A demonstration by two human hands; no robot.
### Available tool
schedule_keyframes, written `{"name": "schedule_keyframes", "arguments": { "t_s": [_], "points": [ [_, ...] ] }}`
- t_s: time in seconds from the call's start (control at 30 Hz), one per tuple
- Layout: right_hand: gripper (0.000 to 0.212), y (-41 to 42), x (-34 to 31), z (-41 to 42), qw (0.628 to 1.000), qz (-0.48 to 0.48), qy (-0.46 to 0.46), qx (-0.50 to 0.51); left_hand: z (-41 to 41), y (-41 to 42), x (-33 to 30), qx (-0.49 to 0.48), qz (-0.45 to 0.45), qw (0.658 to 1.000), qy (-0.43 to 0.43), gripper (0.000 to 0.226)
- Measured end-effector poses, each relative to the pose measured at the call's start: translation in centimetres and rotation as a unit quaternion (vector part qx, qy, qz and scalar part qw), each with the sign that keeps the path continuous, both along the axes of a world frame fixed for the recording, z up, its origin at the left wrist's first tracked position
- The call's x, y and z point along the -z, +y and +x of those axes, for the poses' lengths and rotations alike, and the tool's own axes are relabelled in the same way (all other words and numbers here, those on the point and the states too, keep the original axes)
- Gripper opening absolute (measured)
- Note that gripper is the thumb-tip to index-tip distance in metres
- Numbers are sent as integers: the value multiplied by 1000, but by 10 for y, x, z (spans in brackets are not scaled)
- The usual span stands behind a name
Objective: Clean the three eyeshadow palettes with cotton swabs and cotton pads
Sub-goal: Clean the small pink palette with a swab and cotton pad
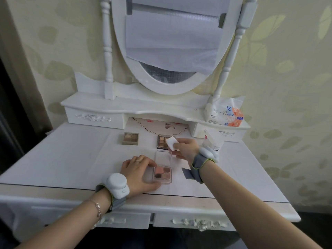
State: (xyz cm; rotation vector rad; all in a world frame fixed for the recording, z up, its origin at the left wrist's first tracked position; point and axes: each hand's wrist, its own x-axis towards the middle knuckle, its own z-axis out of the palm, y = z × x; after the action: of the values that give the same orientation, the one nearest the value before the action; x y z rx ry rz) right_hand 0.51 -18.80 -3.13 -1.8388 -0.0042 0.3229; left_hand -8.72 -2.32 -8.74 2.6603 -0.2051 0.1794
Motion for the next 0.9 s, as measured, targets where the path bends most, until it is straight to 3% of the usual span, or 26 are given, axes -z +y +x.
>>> {"name": "schedule_keyframes", "arguments": {
  "t_s": [0.37,0.57,0.77,0.9],
  "points": [
    [23,-15,-17,-9,991,124,41,27,0,0,-1,-4,-5,1000,1,78],
    [24,-17,-21,-17,994,103,46,-2,-3,-1,-4,-13,-43,999,25,73],
    [26,-22,-19,-29,994,72,61,-48,-3,-2,-6,-14,-45,999,25,101],
    [25,-21,-12,-36,990,89,90,-69,-2,-1,-7,-8,-18,999,34,101]
  ]
}}
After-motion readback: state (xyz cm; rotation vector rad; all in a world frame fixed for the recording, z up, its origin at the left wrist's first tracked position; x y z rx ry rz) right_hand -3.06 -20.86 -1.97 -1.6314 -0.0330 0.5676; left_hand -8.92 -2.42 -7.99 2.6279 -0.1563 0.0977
